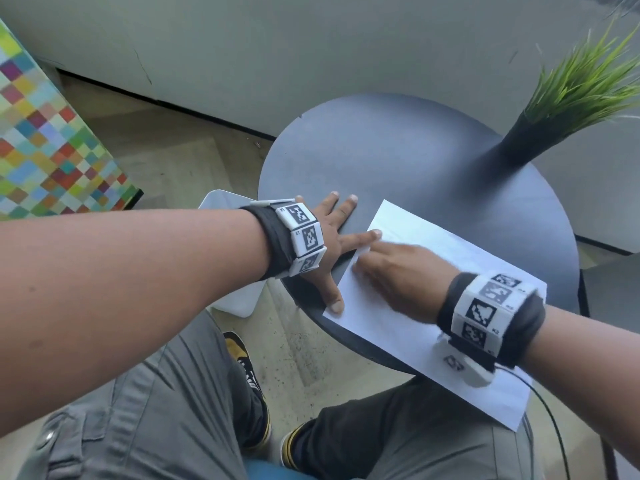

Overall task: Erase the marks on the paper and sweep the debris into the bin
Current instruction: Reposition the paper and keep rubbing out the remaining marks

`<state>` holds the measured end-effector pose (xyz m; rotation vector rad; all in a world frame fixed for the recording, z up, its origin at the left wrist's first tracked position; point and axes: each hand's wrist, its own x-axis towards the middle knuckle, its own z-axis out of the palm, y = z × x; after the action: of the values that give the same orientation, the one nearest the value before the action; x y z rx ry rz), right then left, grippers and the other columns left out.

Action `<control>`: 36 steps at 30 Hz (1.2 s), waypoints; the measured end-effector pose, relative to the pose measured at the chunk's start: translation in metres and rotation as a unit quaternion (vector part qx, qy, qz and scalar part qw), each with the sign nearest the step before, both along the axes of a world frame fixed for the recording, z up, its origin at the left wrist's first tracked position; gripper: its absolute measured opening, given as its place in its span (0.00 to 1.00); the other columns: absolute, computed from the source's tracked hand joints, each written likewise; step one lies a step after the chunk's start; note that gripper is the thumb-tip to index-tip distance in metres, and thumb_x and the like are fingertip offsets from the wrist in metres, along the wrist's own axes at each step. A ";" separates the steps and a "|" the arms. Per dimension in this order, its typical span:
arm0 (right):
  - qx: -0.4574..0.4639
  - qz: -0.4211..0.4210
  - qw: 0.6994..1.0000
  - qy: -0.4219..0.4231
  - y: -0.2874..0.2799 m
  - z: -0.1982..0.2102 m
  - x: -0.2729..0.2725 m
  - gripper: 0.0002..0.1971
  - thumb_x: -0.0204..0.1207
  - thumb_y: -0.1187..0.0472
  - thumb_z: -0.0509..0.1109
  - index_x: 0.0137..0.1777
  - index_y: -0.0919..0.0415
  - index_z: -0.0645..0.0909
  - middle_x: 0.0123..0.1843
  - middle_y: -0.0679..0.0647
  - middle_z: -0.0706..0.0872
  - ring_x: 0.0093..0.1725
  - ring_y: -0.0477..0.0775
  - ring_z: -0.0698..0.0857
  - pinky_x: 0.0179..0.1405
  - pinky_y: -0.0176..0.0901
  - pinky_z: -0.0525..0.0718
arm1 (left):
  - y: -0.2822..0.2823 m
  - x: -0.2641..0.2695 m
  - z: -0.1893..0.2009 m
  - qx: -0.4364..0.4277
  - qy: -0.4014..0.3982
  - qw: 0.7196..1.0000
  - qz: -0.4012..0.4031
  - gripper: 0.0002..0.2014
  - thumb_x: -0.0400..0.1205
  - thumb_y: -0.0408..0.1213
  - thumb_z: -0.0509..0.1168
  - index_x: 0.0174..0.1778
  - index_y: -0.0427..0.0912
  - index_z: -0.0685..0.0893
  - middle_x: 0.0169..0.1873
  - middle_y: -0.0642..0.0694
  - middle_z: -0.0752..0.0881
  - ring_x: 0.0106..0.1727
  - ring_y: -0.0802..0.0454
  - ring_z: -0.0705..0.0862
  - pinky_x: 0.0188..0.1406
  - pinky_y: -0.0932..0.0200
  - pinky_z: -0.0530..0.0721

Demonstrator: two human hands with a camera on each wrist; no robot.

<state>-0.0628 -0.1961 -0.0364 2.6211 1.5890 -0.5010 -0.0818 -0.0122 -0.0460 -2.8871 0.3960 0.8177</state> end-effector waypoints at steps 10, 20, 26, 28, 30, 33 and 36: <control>-0.056 0.047 0.997 0.022 -0.014 0.003 -0.017 0.14 0.79 0.60 0.56 0.61 0.55 0.78 0.50 0.55 0.79 0.42 0.66 0.83 0.39 0.57 0.85 | -0.008 0.002 0.002 0.013 0.011 1.000 0.002 0.69 0.52 0.79 0.71 0.79 0.71 0.29 0.81 0.37 0.26 0.82 0.30 0.31 0.72 0.20 0.53; -0.016 0.008 1.000 -0.015 -0.014 0.008 0.000 0.20 0.78 0.52 0.48 0.59 0.52 0.80 0.46 0.54 0.81 0.39 0.64 0.84 0.35 0.56 0.85 | -0.010 0.003 0.001 0.010 0.011 1.000 0.008 0.70 0.51 0.78 0.73 0.78 0.72 0.29 0.81 0.37 0.26 0.82 0.29 0.31 0.71 0.19 0.55; -0.019 0.021 1.000 0.005 -0.008 0.001 -0.017 0.08 0.79 0.61 0.62 0.56 0.56 0.79 0.47 0.53 0.80 0.42 0.64 0.84 0.39 0.54 0.83 | -0.009 0.004 -0.001 0.011 0.012 1.000 0.009 0.71 0.49 0.79 0.72 0.78 0.72 0.28 0.80 0.37 0.25 0.82 0.28 0.31 0.70 0.17 0.54; -0.024 0.002 1.000 0.013 -0.013 0.004 -0.009 0.08 0.81 0.58 0.62 0.57 0.52 0.78 0.47 0.51 0.80 0.42 0.64 0.84 0.40 0.56 0.84 | -0.009 0.004 -0.002 0.012 0.010 1.000 0.007 0.71 0.50 0.79 0.72 0.78 0.72 0.29 0.81 0.36 0.26 0.82 0.28 0.31 0.70 0.17 0.53; 0.031 -0.075 0.997 -0.016 -0.021 0.005 0.018 0.06 0.82 0.56 0.61 0.55 0.50 0.78 0.46 0.50 0.81 0.45 0.63 0.85 0.43 0.55 0.85 | -0.010 0.004 -0.002 0.011 0.008 1.000 0.005 0.70 0.50 0.79 0.72 0.78 0.71 0.30 0.81 0.36 0.26 0.82 0.28 0.32 0.71 0.18 0.53; 0.009 -0.031 0.999 -0.012 -0.017 0.004 0.002 0.09 0.80 0.61 0.61 0.58 0.55 0.78 0.49 0.52 0.81 0.49 0.62 0.84 0.47 0.55 0.84 | -0.010 0.004 -0.002 0.016 0.008 1.000 0.005 0.70 0.51 0.78 0.72 0.78 0.71 0.30 0.81 0.36 0.26 0.82 0.27 0.32 0.70 0.17 0.53; -0.036 0.036 0.997 0.064 -0.014 0.002 -0.024 0.15 0.80 0.58 0.55 0.62 0.51 0.77 0.50 0.51 0.79 0.47 0.61 0.83 0.46 0.56 0.84 | -0.010 0.005 -0.003 0.017 0.007 1.000 0.004 0.71 0.49 0.79 0.72 0.78 0.73 0.29 0.81 0.36 0.26 0.82 0.28 0.31 0.71 0.18 0.53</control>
<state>-0.0866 -0.2102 -0.0341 2.5159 1.6590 -0.7197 -0.0770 -0.0217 -0.0488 -2.8549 0.3670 0.8376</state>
